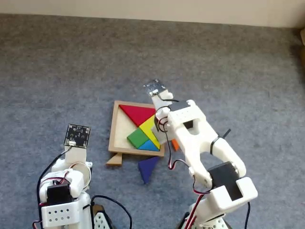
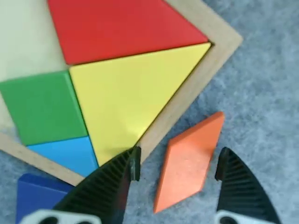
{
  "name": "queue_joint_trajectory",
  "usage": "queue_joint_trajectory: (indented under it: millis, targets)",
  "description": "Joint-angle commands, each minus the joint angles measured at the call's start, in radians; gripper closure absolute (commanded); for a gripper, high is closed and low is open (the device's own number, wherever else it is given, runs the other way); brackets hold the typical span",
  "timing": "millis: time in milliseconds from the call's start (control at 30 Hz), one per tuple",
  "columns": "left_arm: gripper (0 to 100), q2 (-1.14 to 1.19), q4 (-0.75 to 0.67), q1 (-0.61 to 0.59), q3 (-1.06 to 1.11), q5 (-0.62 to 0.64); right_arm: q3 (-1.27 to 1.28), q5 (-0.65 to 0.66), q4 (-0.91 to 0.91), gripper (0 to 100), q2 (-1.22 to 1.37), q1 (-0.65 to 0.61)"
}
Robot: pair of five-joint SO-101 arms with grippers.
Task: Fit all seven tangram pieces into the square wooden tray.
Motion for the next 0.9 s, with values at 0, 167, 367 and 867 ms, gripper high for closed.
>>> queue_joint_trajectory:
  millis: [0,167,367,867]
  targets:
    - [99,-0.045,0.006,0.016,0.021,0.009,-0.012,0.012,-0.016,74.3,0.033,0.048]
    - [99,-0.045,0.006,0.016,0.021,0.009,-0.019,0.006,-0.008,74.3,0.027,0.073]
    - [99,-0.045,0.006,0.016,0.021,0.009,-0.084,0.006,0.071,74.3,-0.056,0.07]
    - [99,-0.045,0.006,0.016,0.021,0.009,0.038,0.008,0.005,74.3,-0.176,0.114]
